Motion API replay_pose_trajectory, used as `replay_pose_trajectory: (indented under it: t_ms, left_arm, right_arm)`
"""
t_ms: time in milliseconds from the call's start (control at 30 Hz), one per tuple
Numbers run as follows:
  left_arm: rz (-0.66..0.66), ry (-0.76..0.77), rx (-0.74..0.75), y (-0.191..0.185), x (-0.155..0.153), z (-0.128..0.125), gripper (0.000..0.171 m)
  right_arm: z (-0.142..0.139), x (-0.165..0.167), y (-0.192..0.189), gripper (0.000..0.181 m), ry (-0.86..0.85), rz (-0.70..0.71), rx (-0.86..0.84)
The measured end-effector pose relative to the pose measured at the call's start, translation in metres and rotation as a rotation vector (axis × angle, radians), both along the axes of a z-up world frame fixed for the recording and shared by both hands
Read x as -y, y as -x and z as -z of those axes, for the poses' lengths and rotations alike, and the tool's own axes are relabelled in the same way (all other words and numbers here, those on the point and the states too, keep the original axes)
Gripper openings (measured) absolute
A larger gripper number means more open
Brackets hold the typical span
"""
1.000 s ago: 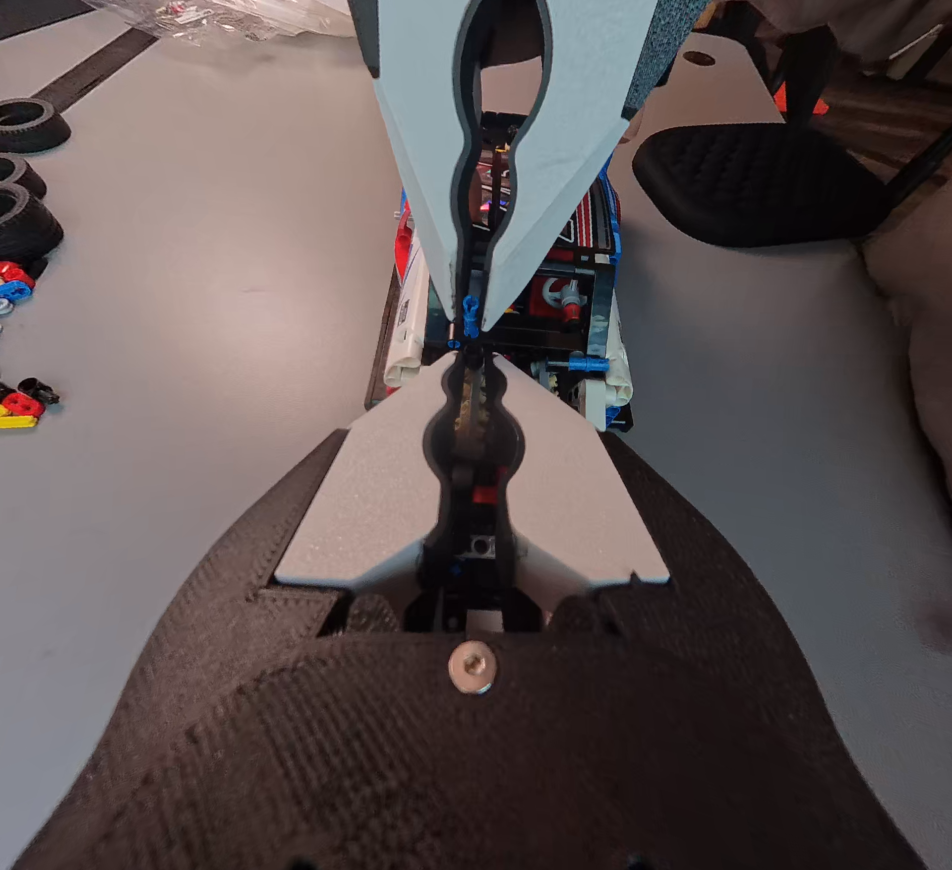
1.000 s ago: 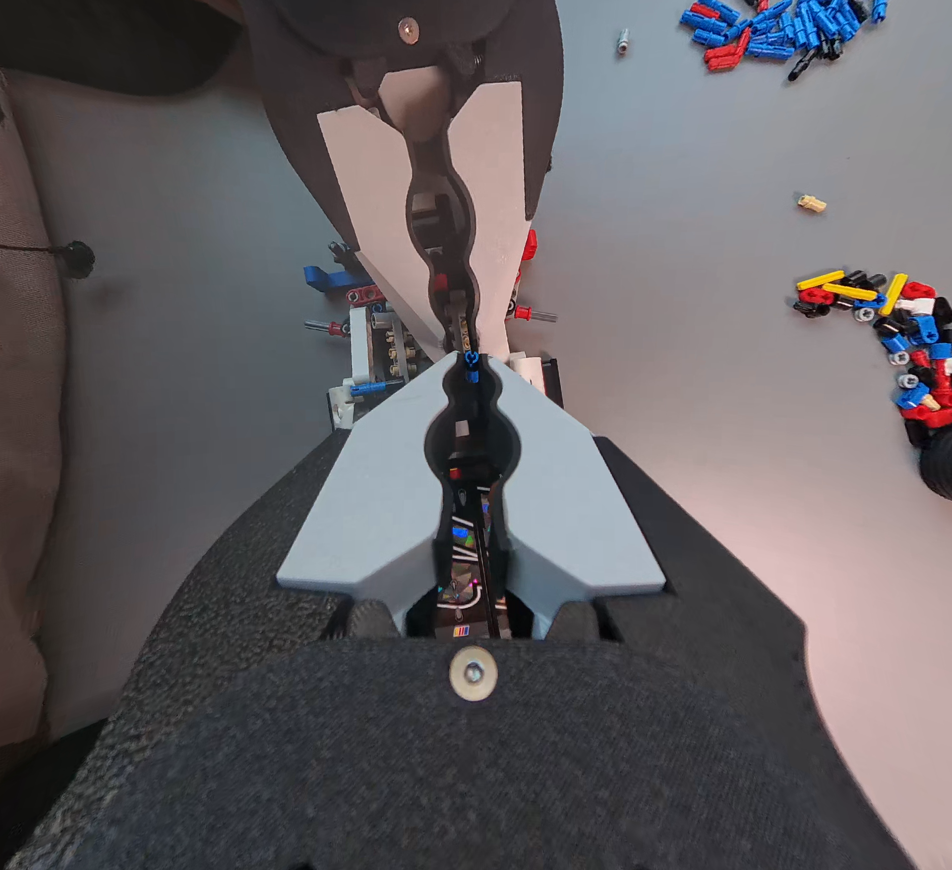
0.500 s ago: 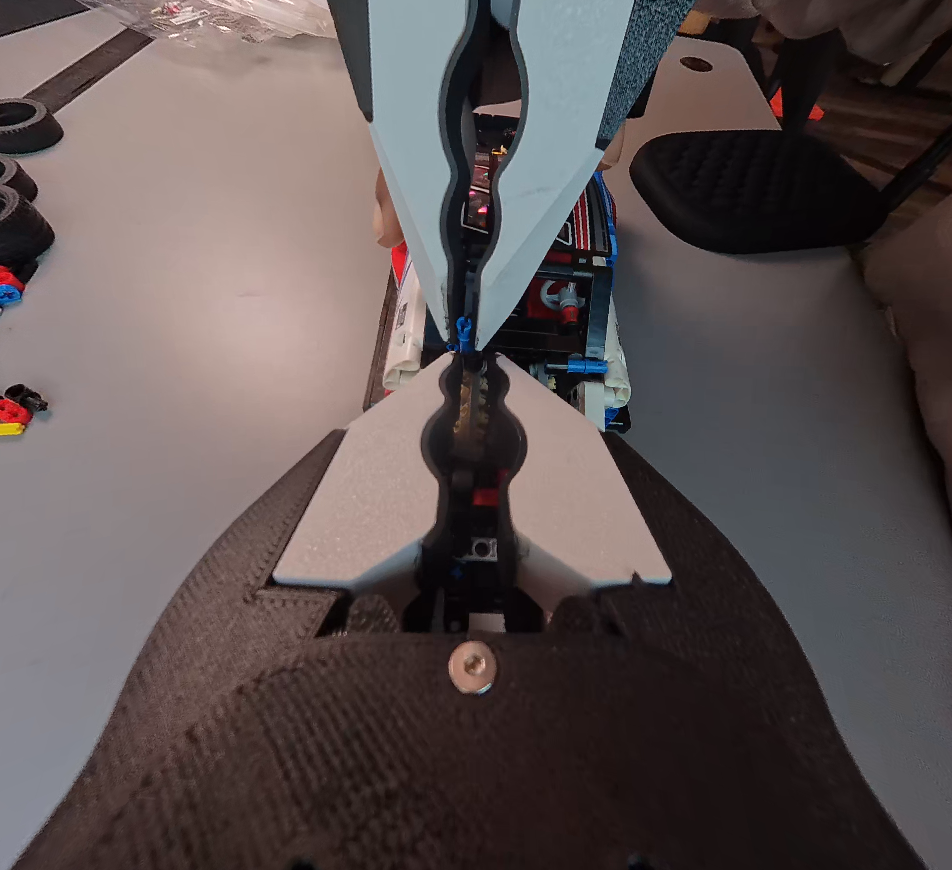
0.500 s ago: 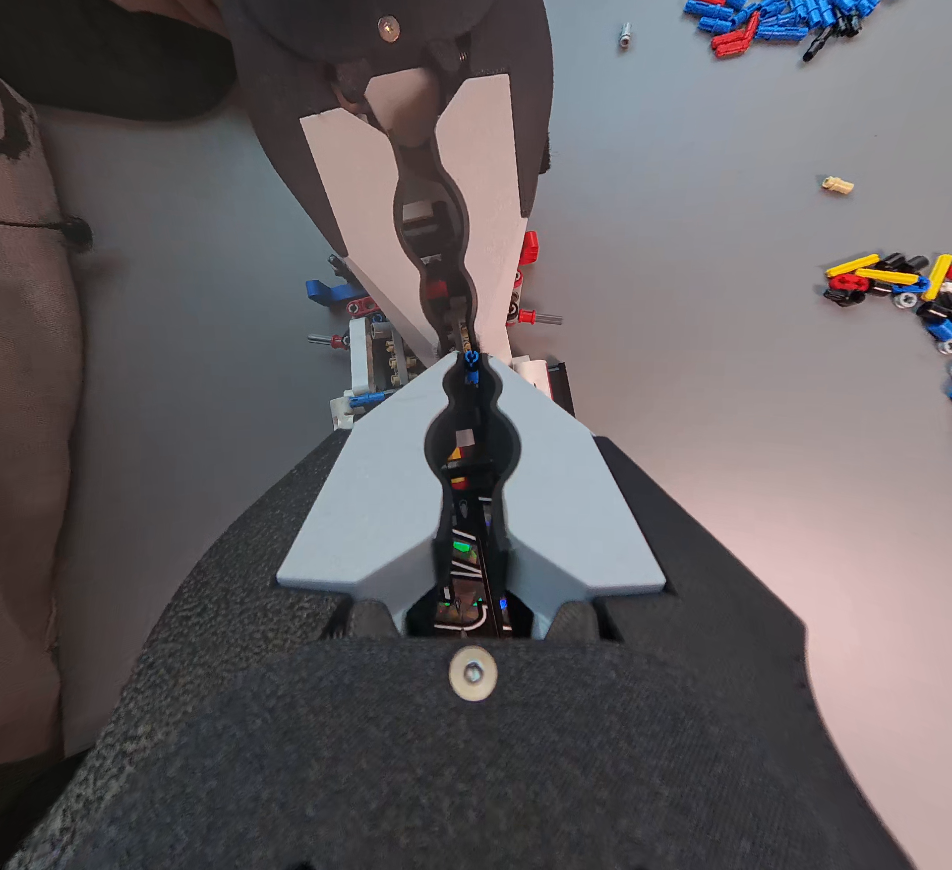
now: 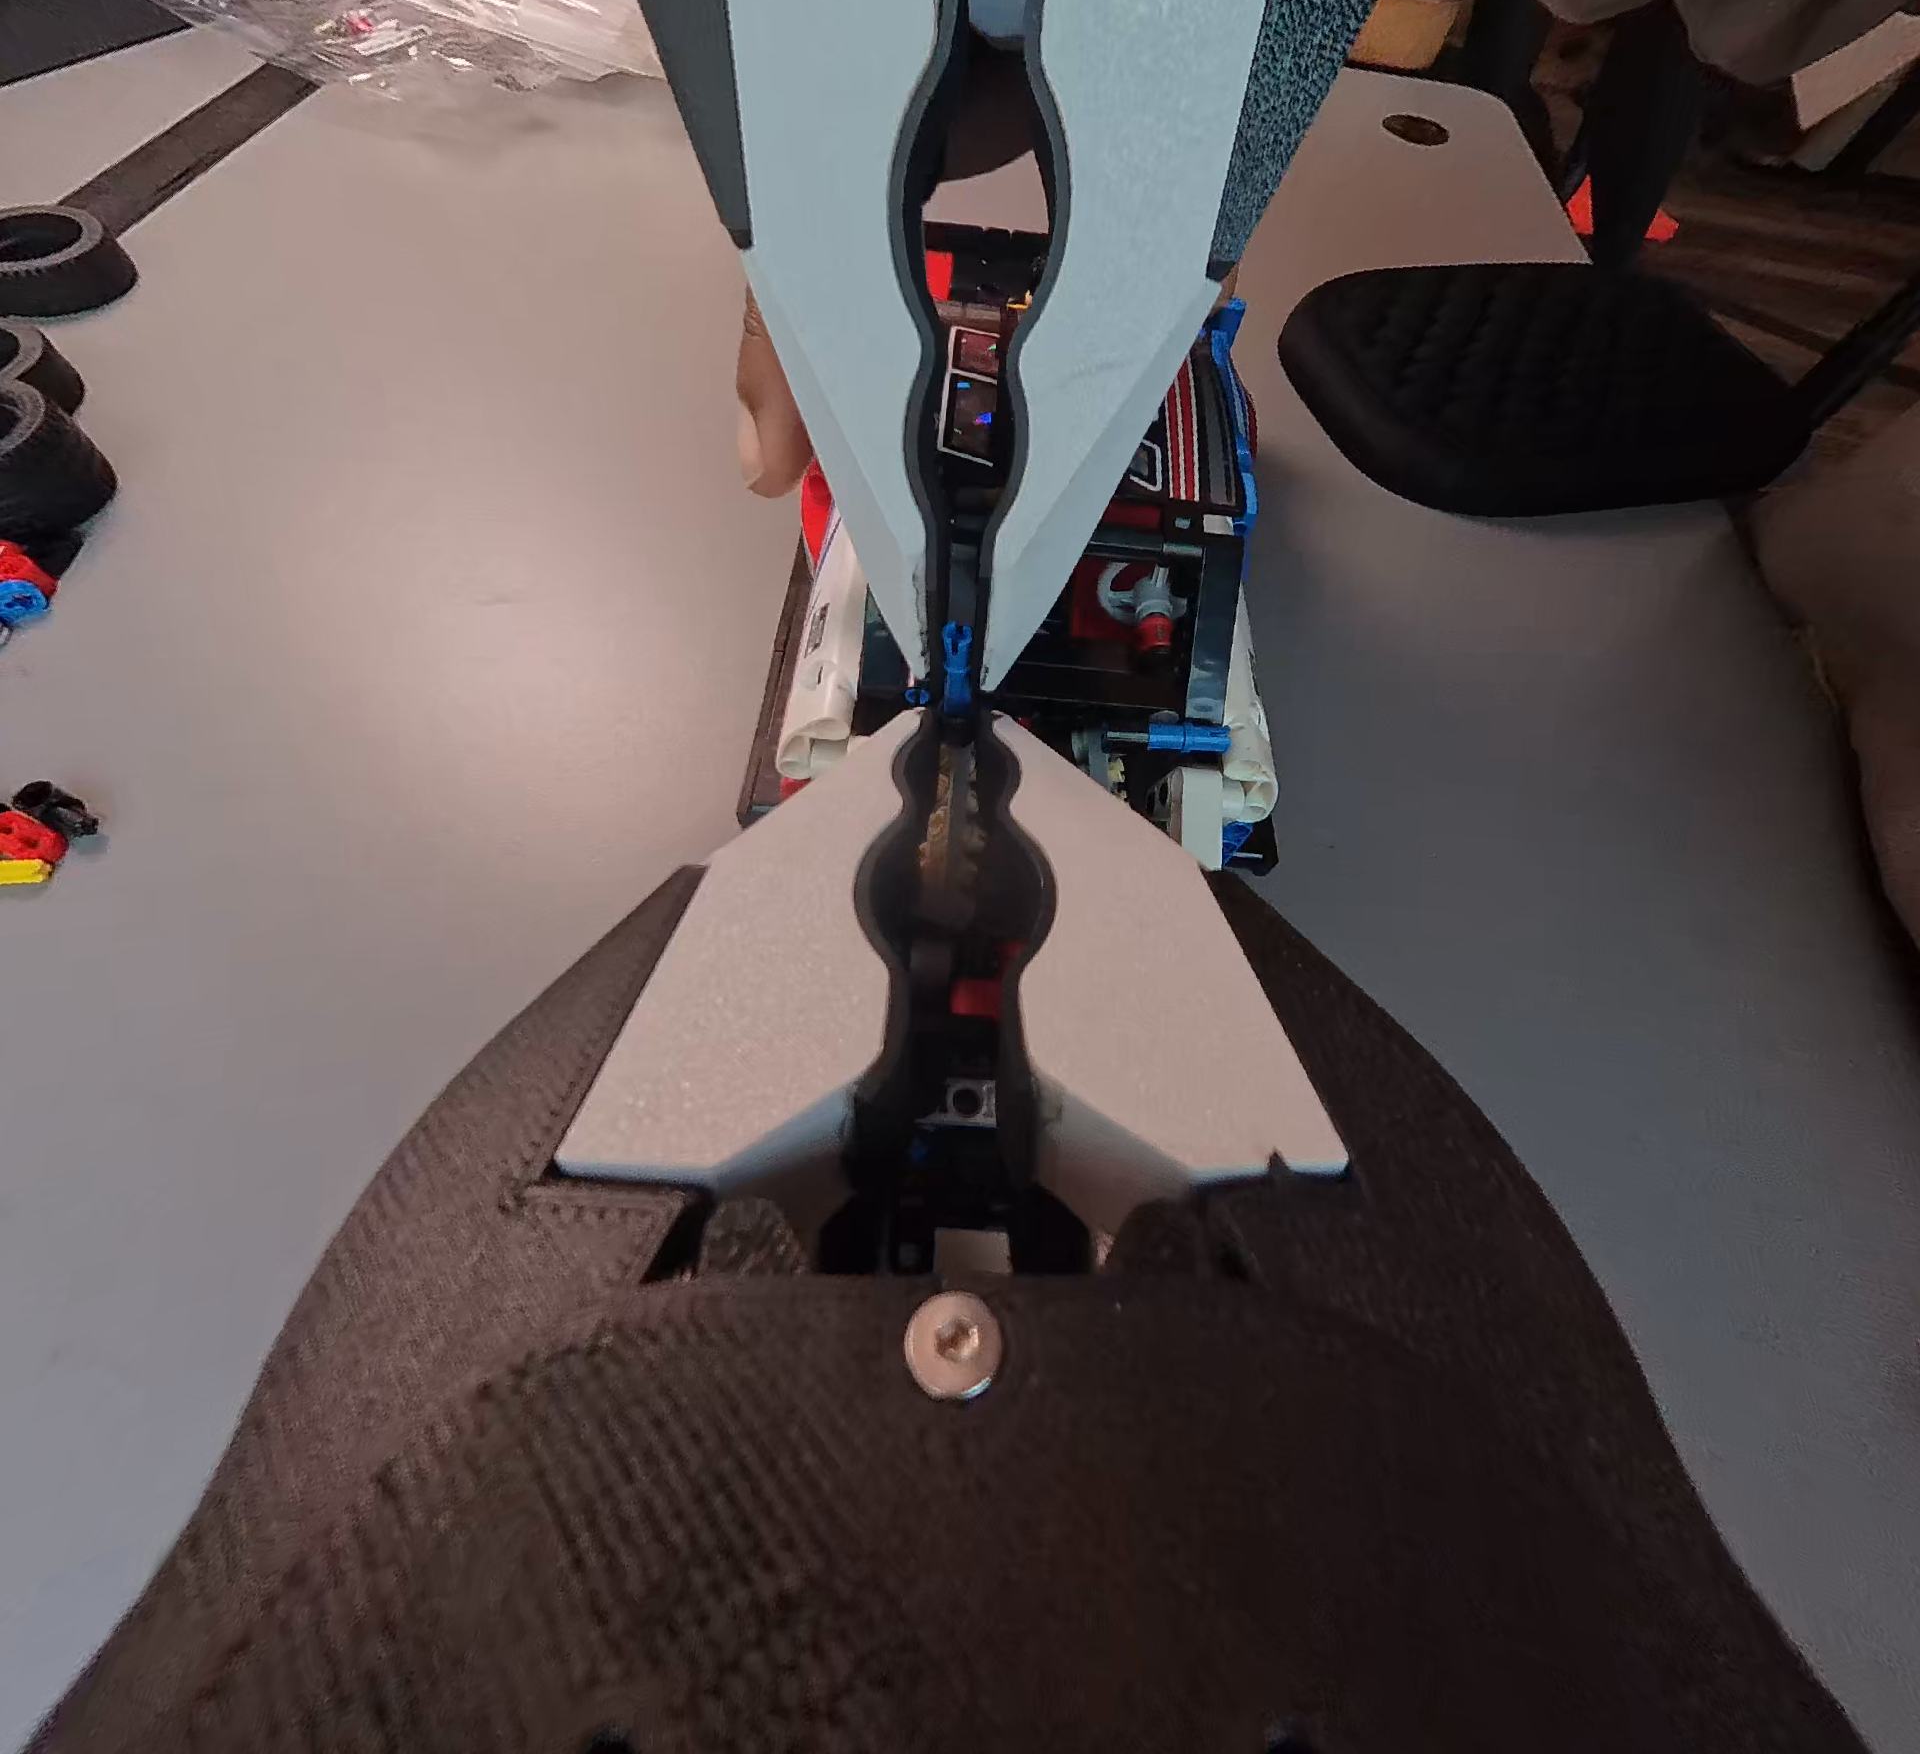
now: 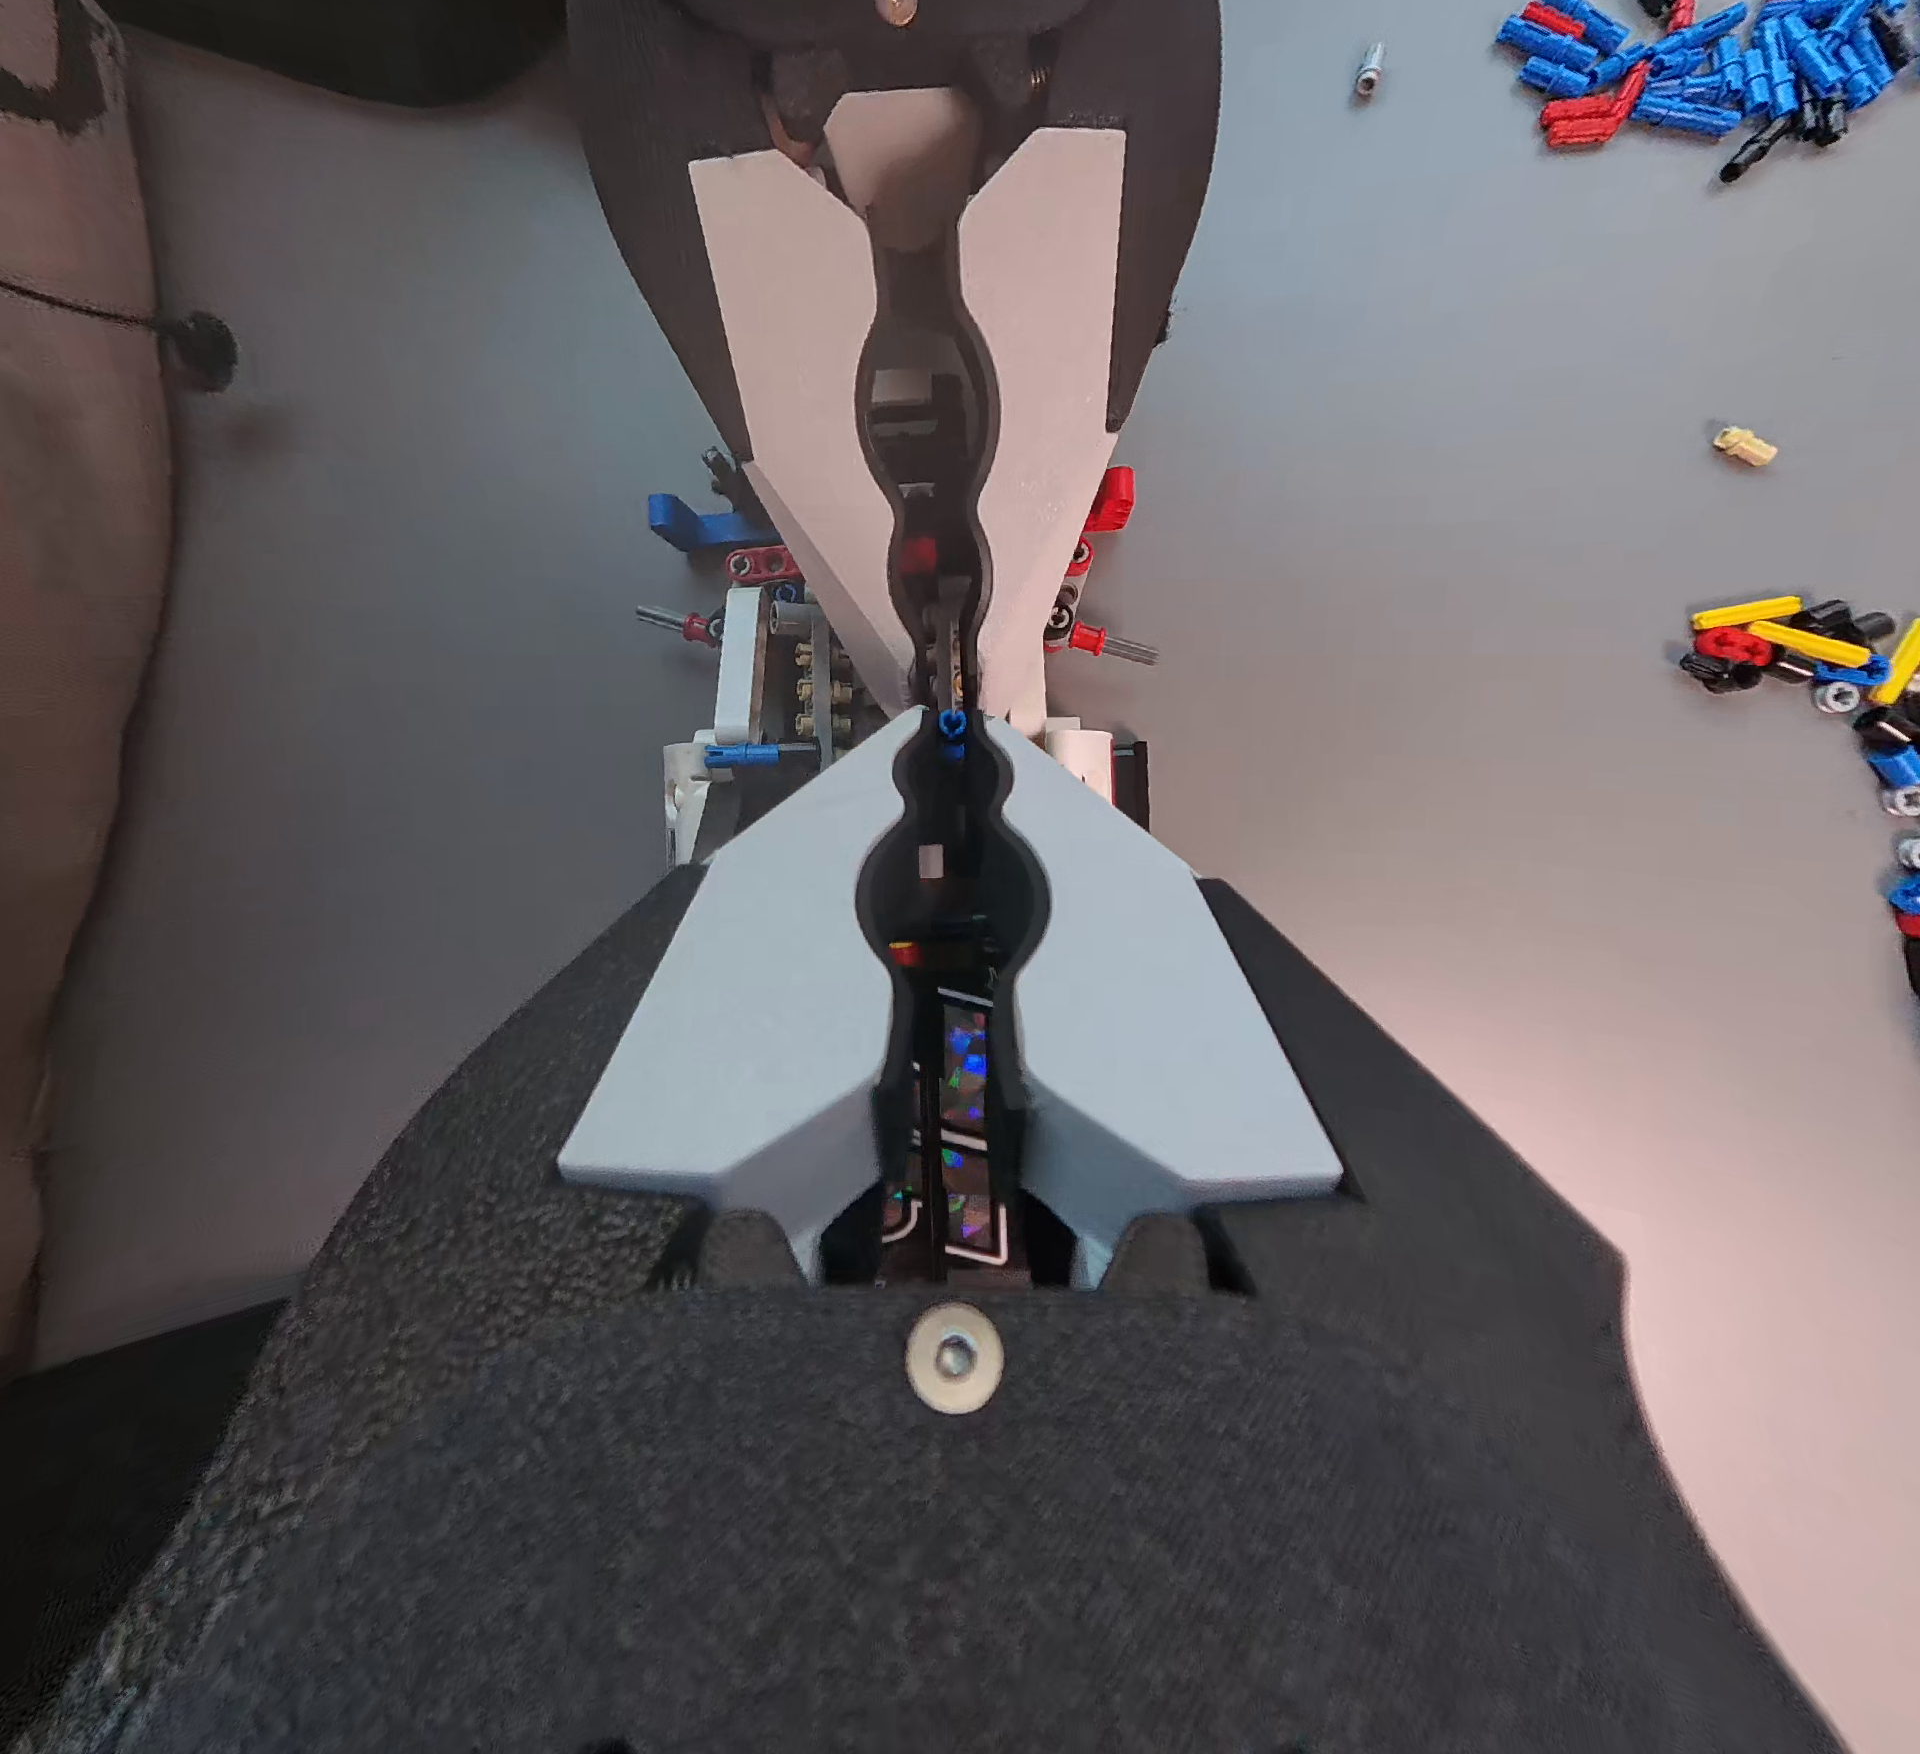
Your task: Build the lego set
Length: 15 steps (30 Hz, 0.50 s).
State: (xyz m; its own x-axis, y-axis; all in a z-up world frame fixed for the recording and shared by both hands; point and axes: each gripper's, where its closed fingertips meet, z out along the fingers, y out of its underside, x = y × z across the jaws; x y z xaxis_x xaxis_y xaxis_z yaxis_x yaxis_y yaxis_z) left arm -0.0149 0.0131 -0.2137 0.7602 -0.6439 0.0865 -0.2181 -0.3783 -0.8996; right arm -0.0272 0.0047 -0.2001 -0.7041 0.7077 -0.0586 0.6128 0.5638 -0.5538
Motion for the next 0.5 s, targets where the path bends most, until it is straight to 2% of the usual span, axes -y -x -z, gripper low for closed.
replay_pose_trajectory:
  t_ms: [500]
  left_arm:
    - [-0.003,-0.004,0.005,0.0010,-0.0009,-0.0003,0.004]
  right_arm:
    - [0.0011,-0.0015,-0.0027,0.002,-0.133,-0.171,-0.004]
